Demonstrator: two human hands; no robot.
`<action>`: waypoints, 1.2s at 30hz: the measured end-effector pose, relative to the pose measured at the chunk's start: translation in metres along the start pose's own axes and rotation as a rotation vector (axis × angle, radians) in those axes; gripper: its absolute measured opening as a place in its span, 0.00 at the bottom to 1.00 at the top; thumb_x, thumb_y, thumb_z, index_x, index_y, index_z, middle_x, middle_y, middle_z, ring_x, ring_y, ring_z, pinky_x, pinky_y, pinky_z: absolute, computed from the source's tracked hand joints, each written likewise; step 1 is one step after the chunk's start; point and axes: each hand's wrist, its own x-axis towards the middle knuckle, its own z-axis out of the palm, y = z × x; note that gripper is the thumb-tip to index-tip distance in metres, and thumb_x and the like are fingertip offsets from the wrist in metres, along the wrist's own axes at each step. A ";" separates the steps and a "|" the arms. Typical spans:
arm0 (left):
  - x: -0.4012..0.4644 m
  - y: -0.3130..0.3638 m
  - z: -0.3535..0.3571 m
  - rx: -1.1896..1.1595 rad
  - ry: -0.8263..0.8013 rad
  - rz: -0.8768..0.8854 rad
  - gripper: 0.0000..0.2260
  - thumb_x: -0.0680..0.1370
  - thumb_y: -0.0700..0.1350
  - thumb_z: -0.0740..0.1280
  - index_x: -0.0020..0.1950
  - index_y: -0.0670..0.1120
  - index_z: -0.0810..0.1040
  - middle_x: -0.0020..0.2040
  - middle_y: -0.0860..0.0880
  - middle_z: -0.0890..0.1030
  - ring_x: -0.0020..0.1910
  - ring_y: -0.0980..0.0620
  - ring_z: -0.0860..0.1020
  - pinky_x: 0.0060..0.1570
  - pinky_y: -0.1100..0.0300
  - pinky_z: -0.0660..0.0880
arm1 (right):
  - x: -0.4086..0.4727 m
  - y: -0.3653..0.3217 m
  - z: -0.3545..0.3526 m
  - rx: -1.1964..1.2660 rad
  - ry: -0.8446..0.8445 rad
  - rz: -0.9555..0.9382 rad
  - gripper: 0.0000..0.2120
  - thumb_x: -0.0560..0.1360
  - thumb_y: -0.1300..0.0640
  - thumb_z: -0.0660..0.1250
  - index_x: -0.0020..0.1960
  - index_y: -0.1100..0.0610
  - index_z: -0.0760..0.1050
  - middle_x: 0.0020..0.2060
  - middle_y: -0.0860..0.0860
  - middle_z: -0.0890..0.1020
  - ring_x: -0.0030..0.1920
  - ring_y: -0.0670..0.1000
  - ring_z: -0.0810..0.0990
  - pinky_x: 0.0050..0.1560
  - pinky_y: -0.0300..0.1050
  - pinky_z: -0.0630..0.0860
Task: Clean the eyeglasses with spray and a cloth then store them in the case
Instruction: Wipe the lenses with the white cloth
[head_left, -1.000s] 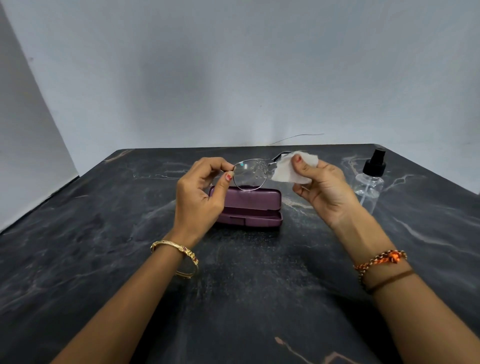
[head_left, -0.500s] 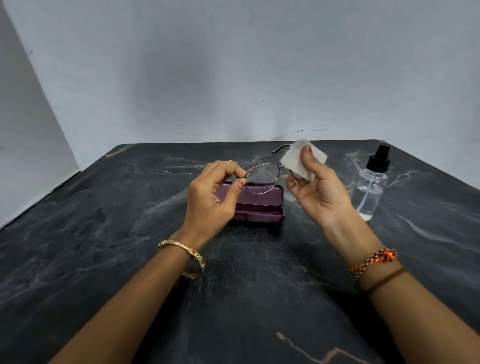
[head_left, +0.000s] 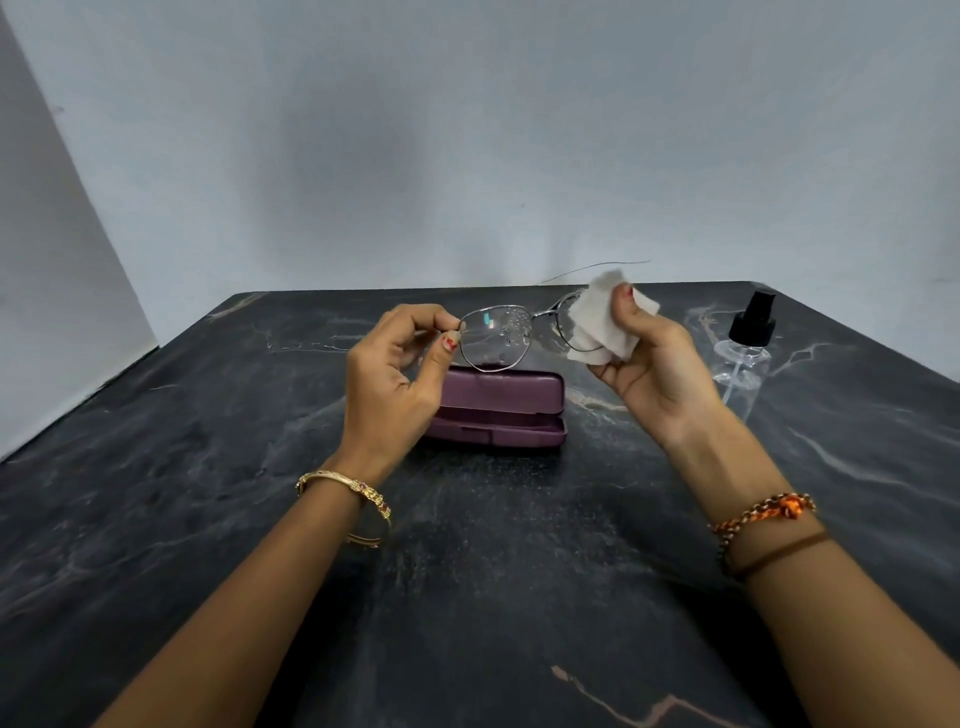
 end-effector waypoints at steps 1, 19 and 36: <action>0.000 0.000 0.000 0.000 -0.004 0.000 0.05 0.73 0.39 0.63 0.47 0.45 0.75 0.43 0.50 0.77 0.46 0.55 0.78 0.51 0.63 0.77 | -0.001 0.000 0.001 0.044 0.016 0.009 0.06 0.75 0.57 0.62 0.45 0.58 0.75 0.32 0.48 0.84 0.34 0.45 0.83 0.33 0.36 0.79; -0.001 -0.003 -0.001 -0.002 0.005 -0.010 0.06 0.72 0.37 0.64 0.47 0.45 0.75 0.43 0.48 0.77 0.46 0.54 0.78 0.50 0.66 0.76 | -0.001 0.006 0.000 -0.154 -0.112 0.022 0.10 0.61 0.62 0.67 0.43 0.61 0.77 0.31 0.49 0.85 0.36 0.44 0.84 0.36 0.34 0.79; -0.008 -0.001 0.007 0.053 -0.104 0.068 0.06 0.72 0.36 0.64 0.47 0.44 0.75 0.43 0.45 0.78 0.47 0.42 0.78 0.50 0.52 0.77 | 0.000 0.011 0.003 0.267 0.142 0.068 0.02 0.73 0.59 0.65 0.45 0.58 0.74 0.30 0.50 0.85 0.32 0.46 0.83 0.31 0.35 0.78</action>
